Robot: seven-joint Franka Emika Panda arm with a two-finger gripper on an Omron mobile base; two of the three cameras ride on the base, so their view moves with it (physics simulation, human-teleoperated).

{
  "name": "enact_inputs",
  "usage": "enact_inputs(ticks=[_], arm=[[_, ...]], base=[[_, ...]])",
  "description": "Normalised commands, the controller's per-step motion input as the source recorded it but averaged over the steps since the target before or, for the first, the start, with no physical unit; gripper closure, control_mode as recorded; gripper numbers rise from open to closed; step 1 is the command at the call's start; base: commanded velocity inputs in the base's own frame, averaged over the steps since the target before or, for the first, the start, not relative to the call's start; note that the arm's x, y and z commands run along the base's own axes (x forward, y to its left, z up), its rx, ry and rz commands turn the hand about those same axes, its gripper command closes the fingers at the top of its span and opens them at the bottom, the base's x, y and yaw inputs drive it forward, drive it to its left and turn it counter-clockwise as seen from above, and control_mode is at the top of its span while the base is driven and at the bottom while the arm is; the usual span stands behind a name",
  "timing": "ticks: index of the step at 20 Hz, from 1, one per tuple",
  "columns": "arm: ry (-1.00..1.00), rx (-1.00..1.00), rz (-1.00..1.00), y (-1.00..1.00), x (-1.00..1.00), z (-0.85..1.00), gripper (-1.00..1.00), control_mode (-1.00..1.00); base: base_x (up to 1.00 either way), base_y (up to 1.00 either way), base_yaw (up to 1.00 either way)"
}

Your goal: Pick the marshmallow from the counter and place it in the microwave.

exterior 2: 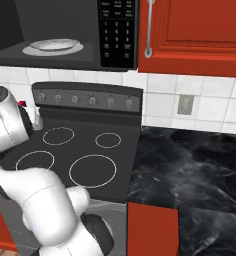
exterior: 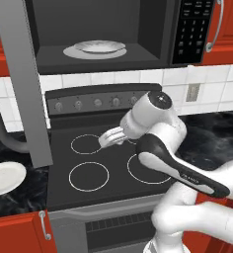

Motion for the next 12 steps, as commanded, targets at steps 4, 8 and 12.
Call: enact_inputs(ticks=[4, 8, 12], arm=[[0.03, -0.28, -0.26, -0.36, 0.0, 0.8, 1.0, -1.0], [-0.26, -0.31, -0.21, -0.07, -0.03, 0.65, 1.0, -1.0], [-0.31, -0.22, -0.16, -0.09, 0.0, 0.88, 1.0, -1.0]], base=[[0.0, 0.0, 0.0], [0.0, 0.0, 0.0], [0.0, 0.0, 0.0]])
